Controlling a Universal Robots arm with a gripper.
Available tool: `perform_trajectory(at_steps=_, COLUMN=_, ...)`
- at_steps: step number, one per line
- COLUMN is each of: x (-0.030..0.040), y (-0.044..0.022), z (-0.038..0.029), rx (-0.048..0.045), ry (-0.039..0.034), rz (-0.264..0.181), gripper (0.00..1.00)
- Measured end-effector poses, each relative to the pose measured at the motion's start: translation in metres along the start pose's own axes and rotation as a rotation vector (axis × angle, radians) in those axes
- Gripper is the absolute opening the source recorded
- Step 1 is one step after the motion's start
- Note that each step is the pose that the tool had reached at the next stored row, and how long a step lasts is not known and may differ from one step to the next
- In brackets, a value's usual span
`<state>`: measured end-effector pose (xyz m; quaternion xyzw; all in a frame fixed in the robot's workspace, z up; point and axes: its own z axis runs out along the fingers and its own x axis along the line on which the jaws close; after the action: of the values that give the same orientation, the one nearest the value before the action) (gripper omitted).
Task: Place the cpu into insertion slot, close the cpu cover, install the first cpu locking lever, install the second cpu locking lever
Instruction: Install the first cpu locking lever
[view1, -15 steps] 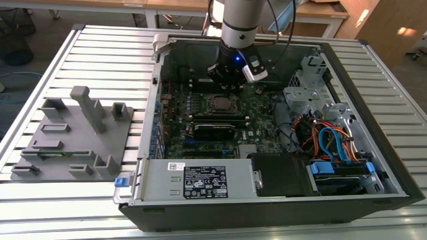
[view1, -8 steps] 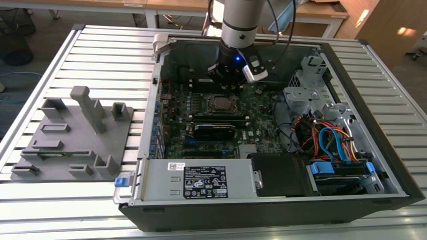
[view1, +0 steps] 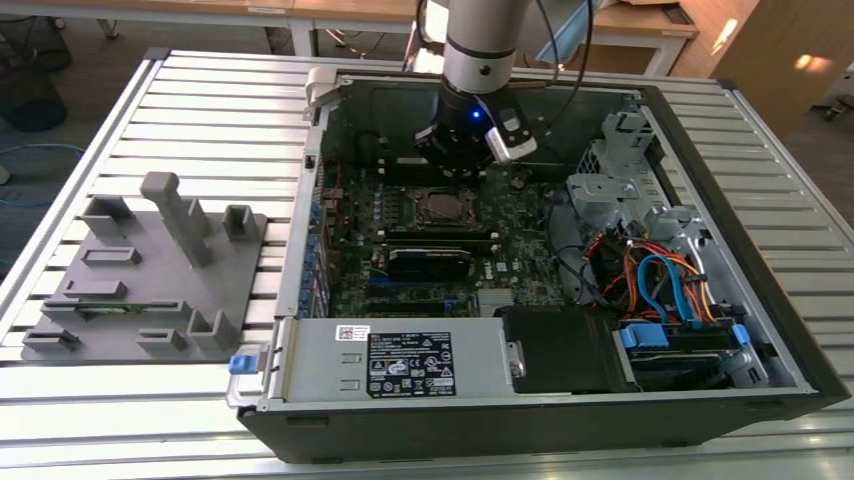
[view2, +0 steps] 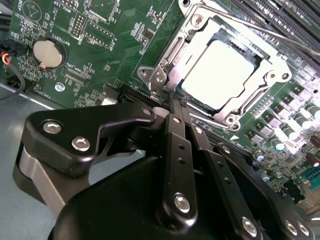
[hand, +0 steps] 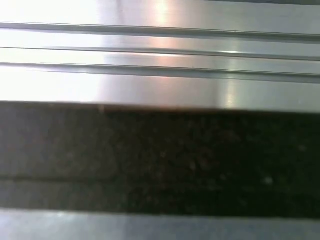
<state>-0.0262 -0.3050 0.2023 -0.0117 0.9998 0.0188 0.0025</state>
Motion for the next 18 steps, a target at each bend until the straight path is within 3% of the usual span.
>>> perform_trajectory(at_steps=7, x=-0.0002, y=-0.0004, z=0.0049, rx=0.0225, ry=0.0014, rz=0.0, gripper=0.1)
perform_trajectory(at_steps=14, x=-0.0004, y=-0.0003, z=0.0058, rx=0.0247, ry=0.0007, rz=0.0, gripper=0.1)
perform_trajectory(at_steps=18, x=-0.0005, y=0.0, z=0.0008, rx=0.0242, ry=0.0005, rz=0.0, gripper=0.1)
